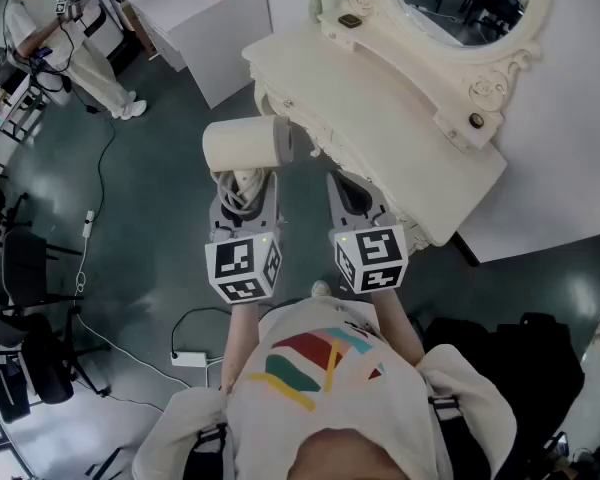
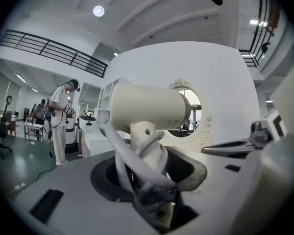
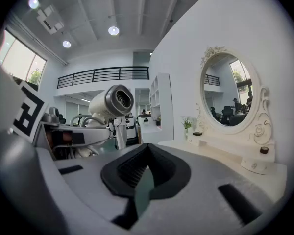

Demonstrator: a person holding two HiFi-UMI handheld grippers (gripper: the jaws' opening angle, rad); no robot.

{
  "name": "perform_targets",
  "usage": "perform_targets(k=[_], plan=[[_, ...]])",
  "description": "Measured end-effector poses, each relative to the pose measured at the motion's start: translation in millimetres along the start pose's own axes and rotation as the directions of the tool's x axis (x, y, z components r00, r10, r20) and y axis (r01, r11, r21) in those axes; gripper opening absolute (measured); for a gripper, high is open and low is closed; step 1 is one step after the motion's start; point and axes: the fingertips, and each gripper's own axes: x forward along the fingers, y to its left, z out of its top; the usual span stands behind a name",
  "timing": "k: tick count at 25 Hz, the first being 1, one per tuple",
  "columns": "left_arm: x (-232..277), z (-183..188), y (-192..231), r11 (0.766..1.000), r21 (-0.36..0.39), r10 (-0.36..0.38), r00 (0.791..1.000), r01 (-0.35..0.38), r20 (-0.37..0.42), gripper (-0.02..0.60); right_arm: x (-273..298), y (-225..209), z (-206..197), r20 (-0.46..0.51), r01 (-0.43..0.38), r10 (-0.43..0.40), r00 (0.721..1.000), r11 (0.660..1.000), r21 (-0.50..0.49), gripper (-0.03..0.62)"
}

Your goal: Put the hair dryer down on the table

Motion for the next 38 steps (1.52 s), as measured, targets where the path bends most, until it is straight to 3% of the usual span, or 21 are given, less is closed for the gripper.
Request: perform_targets(k=[13, 20, 32, 38], plan=[[9.1, 3.4, -3.1, 1.000, 0.004, -0.006, 1.000, 0.006, 0.011, 0.186, 4.4, -4.9, -4.2, 0.006, -0.019, 0.019, 1.000, 1.000, -0.006, 0.000], [17.0, 6.0, 1.0, 1.000, -0.010, 0.009, 1.000, -0.009, 0.022, 0.187, 9.5, -10.5, -1.8, 0.047, -0.089, 0.085, 0.995, 0.991, 0.100, 0.000], [15.0, 10.7, 9.6, 0.999, -0.010, 0.052, 0.998, -0.052, 0.044, 0.187, 16.2, -9.7, -5.8, 0.042, -0.130, 0.127, 0.991, 0.988, 0.078, 0.000], [21.4, 3.3, 11.0, 0.999, -0.031, 0.042, 0.998, -0.040, 0.040, 0.187, 18.9, -13.7, -13.2, 0.026, -0.130, 0.129, 0.991, 0.989, 0.076, 0.000]])
